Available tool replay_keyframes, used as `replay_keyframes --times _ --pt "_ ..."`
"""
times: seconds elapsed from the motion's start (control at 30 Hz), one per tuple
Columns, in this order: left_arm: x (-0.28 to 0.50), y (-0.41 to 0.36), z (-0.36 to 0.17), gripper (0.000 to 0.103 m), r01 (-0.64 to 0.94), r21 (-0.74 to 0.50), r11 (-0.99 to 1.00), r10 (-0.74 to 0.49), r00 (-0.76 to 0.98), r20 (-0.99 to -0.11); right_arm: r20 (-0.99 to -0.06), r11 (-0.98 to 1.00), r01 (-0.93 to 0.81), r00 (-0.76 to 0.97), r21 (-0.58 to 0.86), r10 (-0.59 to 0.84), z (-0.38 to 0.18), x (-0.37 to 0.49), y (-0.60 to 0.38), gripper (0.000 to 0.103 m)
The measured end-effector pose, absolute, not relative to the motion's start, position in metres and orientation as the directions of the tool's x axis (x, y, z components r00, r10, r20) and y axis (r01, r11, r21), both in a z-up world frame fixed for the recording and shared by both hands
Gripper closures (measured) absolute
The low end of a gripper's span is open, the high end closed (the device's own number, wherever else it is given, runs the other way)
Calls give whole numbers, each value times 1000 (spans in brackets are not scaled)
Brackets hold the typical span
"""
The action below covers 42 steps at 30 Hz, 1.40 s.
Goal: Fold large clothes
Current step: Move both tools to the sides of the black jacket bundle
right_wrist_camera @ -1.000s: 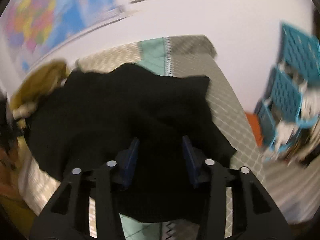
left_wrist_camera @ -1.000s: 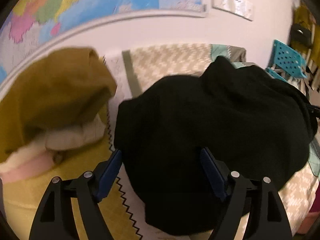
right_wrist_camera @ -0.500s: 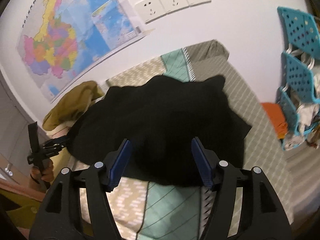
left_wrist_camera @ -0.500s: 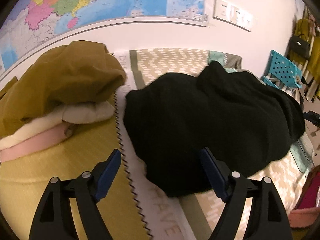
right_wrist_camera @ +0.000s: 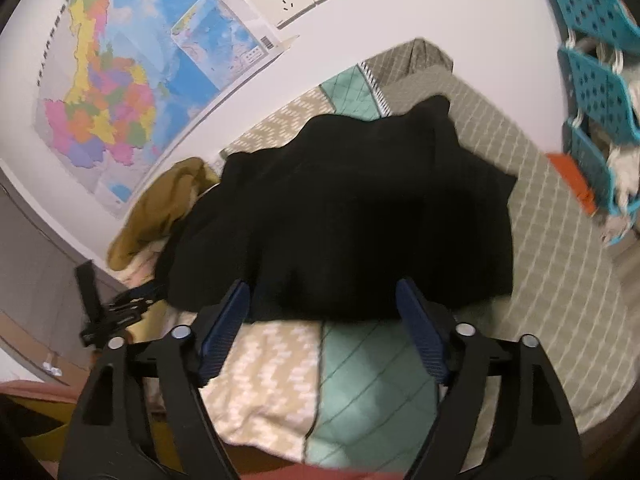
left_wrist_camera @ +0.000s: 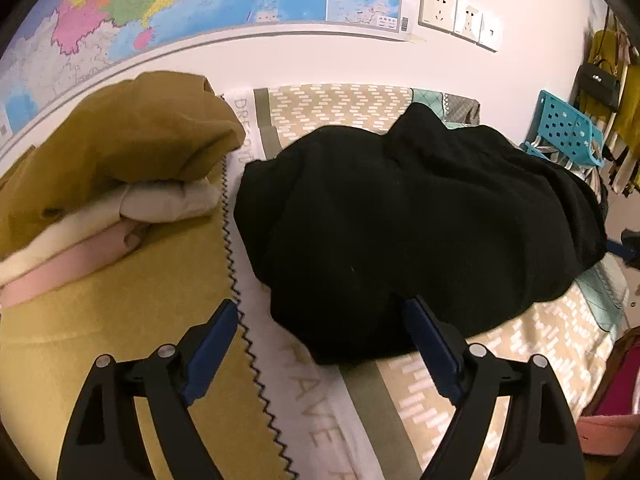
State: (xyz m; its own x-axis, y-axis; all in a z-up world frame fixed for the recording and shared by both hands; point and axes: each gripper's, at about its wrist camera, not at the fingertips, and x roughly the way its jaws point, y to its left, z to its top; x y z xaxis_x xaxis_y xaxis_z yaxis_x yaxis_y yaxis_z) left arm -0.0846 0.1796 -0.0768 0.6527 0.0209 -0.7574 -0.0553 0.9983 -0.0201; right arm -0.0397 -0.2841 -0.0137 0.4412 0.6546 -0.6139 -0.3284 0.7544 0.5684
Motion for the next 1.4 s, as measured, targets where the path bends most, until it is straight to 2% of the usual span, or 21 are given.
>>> replay_keyframes --times 0.2,0.37,0.57,0.77,1.1,1.4 --pt "-105 183 -85 19 0 -144 990 -114 609 -785 -633 728 -238 371 643 680 -41 -52 -291 22" --pt "-116 180 -89 19 64 -242 968 -234 574 -784 -602 702 -187 394 687 694 -50 -46 -294 21" --pt "-112 169 -97 19 111 -399 910 -396 514 -761 -595 709 -168 434 685 677 -50 -33 -290 21" --pt "-90 161 -101 19 100 -536 838 -516 467 -718 -582 702 -176 442 690 683 -49 -25 -281 14" --pt "-65 167 -107 7 10 -680 733 -598 486 -637 -570 697 -176 457 695 683 -50 -21 -279 12" --pt "-50 171 -107 7 -82 -729 680 -565 574 -592 -568 710 -151 497 688 656 -48 -10 -269 8"
